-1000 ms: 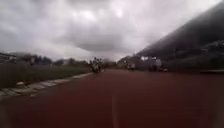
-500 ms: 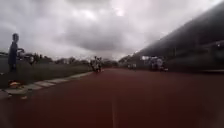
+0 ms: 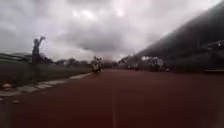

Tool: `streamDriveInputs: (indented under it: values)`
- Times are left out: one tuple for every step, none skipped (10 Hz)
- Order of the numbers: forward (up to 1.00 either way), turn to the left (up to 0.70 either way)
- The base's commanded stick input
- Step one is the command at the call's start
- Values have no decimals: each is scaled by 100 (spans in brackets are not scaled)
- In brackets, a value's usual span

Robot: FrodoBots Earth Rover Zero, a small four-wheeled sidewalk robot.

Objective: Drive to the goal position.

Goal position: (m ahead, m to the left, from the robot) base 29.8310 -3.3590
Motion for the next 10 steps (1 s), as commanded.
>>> streamDriveInputs:
  values:
    - [50, 2]
    - [50, 2]
    - [50, 2]
    - [50, 2]
    - [50, 2]
    - [50, 2]
    - [50, 2]
    - [50, 2]
    - [50, 2]
    - [50, 2]
